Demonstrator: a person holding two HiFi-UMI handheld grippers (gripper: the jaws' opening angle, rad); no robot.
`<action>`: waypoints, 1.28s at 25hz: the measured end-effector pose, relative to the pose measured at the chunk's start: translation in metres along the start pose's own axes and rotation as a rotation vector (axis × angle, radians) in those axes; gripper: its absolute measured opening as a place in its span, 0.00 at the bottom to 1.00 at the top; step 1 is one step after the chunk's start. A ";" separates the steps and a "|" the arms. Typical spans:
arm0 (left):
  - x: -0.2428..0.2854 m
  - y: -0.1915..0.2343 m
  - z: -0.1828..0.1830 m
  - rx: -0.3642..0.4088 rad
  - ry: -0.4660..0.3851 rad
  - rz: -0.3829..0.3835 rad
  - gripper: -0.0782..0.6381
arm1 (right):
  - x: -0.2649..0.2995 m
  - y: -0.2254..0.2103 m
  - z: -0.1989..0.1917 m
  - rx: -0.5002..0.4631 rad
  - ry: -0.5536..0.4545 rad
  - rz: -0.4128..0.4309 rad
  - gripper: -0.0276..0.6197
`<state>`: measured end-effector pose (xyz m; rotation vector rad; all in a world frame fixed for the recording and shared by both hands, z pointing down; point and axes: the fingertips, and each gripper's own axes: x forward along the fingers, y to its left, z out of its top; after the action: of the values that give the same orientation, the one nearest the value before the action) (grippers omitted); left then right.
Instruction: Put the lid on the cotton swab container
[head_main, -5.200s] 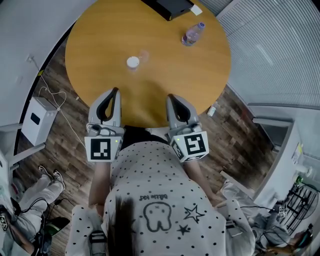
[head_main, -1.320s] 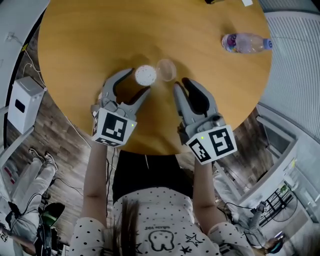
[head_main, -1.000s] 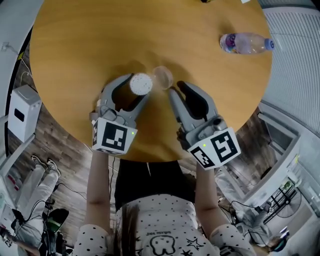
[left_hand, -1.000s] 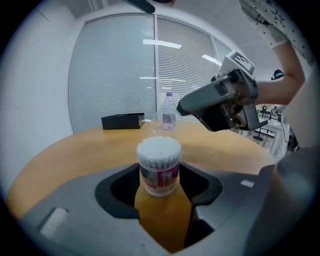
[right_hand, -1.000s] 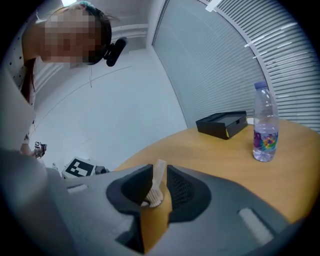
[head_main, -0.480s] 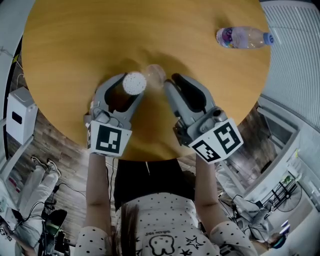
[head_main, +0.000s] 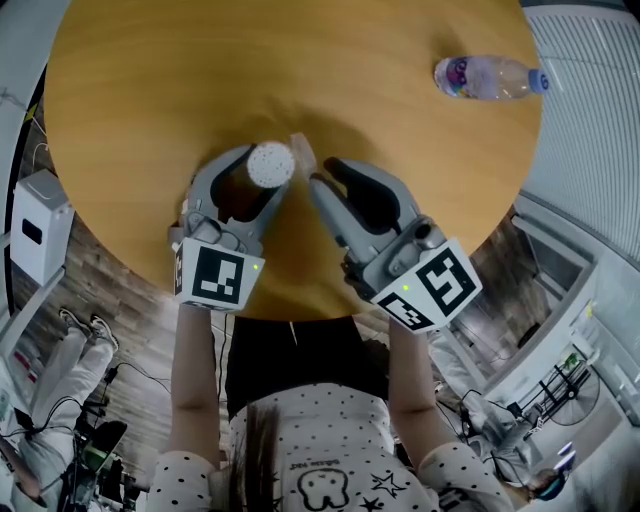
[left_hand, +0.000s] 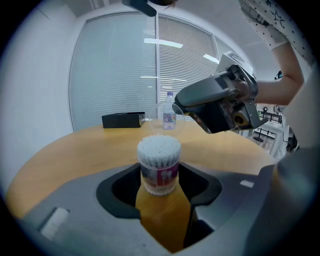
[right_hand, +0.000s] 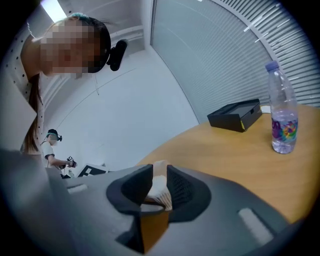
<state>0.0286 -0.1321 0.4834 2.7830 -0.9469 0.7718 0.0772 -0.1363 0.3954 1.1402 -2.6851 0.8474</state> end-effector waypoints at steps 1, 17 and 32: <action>-0.002 0.000 0.000 0.000 0.000 -0.001 0.46 | 0.001 0.004 0.000 -0.002 0.002 0.008 0.19; -0.003 0.003 -0.002 -0.011 -0.001 -0.004 0.46 | 0.020 0.026 -0.012 -0.141 0.101 0.050 0.19; -0.003 0.002 -0.002 -0.012 0.000 -0.004 0.45 | 0.034 0.047 -0.035 -0.502 0.302 0.031 0.18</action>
<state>0.0246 -0.1322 0.4833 2.7740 -0.9423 0.7629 0.0162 -0.1127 0.4131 0.7842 -2.4582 0.2831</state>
